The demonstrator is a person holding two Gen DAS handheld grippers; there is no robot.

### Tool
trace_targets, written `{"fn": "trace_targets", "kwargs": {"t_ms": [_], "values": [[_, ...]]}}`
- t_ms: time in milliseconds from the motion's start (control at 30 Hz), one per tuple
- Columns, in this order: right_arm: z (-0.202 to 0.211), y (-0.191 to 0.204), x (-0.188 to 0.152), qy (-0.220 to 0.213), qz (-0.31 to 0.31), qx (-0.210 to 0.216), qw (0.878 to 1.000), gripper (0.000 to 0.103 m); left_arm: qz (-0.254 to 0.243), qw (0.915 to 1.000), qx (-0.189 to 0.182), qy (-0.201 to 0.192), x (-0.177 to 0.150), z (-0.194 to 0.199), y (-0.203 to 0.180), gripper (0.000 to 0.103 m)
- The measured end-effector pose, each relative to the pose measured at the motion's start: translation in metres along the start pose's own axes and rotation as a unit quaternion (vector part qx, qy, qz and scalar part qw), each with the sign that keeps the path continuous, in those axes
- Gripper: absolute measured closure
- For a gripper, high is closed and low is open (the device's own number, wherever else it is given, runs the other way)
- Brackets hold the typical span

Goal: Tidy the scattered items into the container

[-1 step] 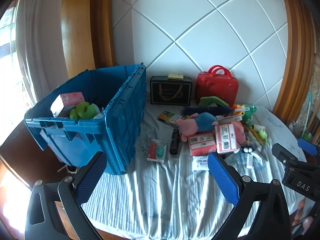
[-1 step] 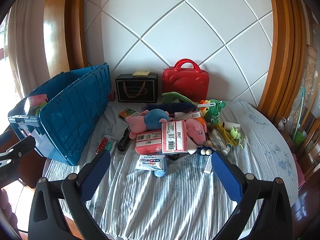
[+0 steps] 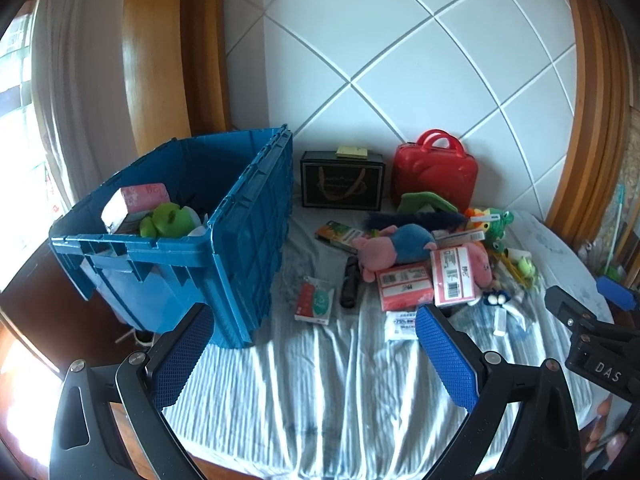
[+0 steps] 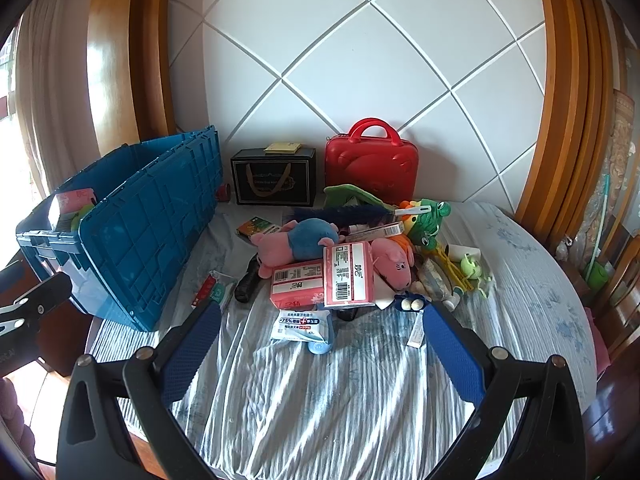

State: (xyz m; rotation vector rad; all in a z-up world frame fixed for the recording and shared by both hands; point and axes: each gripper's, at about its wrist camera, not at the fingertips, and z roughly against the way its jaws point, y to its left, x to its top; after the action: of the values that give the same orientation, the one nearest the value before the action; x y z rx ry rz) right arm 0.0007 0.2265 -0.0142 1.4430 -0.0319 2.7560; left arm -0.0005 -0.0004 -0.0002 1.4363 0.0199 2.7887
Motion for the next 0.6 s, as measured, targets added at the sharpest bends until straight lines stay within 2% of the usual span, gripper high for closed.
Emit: {"fn": "trace_targets", "kwargs": {"t_ms": [600], "values": [[0.0003,-0.0063,0.0030,0.002,-0.001,0.001,1.000,0.000,0.003,0.9999,0.008,0.009,0.0010,-0.0054,0.0032,0.001]]}}
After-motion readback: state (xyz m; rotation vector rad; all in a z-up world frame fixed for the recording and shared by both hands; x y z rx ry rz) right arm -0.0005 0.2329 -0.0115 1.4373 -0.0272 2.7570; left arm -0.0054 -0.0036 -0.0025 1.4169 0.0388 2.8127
